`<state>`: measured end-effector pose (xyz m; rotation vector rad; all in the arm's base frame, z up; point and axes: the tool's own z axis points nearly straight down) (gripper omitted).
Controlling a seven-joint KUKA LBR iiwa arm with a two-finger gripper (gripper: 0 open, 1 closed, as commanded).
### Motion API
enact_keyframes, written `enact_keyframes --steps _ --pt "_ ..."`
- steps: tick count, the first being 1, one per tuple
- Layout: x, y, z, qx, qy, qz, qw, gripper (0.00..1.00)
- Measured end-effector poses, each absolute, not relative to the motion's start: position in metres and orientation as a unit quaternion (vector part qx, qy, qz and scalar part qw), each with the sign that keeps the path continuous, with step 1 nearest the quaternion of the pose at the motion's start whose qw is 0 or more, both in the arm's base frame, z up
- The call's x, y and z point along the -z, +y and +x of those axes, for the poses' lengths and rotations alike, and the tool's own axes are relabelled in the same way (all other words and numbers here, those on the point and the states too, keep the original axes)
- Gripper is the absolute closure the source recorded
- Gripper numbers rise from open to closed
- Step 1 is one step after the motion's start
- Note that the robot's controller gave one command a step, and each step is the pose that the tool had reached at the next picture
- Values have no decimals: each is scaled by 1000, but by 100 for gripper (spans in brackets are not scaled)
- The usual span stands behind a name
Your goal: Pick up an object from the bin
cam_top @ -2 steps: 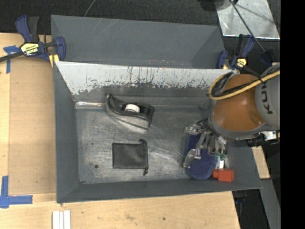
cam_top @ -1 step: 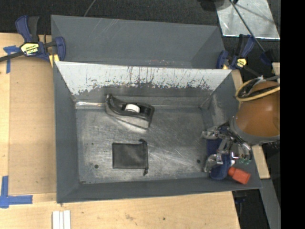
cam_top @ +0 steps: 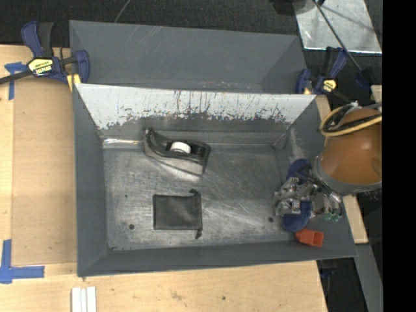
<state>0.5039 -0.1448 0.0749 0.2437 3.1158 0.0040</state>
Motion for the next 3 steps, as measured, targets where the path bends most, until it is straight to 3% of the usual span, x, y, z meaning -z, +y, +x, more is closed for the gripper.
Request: enact_keyframes --steps 1,2,3 --pt "-171 -143 516 1 1000 19 6 100" --pt "-167 -143 514 0 1000 21 2 0" --pt "-93 -124 577 -1 981 193 1 0"
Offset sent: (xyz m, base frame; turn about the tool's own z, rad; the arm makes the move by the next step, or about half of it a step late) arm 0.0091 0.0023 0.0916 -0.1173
